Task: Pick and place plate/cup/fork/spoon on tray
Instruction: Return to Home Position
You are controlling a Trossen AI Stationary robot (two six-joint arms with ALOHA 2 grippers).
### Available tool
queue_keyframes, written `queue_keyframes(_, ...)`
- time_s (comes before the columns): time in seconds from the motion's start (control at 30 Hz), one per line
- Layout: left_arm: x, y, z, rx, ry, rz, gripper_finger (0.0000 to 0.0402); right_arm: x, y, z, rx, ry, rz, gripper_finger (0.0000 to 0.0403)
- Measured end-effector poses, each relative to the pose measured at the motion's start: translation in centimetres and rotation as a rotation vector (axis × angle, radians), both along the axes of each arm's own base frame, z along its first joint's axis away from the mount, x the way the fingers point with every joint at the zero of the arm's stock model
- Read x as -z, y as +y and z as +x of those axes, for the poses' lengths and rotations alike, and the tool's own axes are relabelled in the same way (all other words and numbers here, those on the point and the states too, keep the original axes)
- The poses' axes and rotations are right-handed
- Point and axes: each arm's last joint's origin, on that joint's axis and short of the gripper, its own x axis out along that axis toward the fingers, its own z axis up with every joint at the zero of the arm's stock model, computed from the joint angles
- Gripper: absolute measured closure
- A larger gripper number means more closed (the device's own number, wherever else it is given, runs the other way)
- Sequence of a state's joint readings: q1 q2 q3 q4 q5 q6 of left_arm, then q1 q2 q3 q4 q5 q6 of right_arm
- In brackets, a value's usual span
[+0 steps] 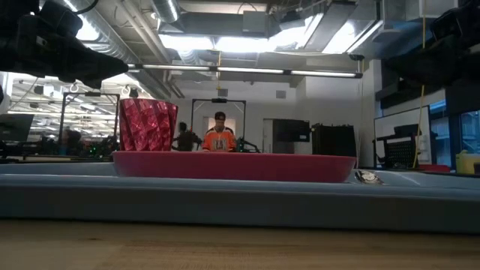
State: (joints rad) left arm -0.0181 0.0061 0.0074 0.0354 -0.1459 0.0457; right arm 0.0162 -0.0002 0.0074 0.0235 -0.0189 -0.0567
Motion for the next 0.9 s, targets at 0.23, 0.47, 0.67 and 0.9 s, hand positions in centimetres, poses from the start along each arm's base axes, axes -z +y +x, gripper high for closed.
queue_keyframes(0.23, 0.08, -0.12, 0.02, 0.042, 0.008, 0.001, 0.0319, 0.00, 0.00, 0.00, 0.000, 0.000, -0.002, 0.0358)
queue_keyframes(0.47, 0.10, -0.20, 0.02, 0.060, 0.010, 0.002, 0.0319, 0.00, 0.00, 0.00, 0.000, 0.000, -0.001, 0.0358)
queue_keyframes(0.67, 0.11, -0.39, 0.02, 0.082, 0.012, 0.002, 0.0319, 0.00, 0.00, 0.00, 0.000, 0.000, -0.001, 0.0358)
queue_keyframes(0.9, 0.11, -0.52, 0.02, 0.096, 0.012, 0.002, 0.0319, 0.00, 0.00, 0.00, 0.000, 0.000, 0.000, 0.0358)
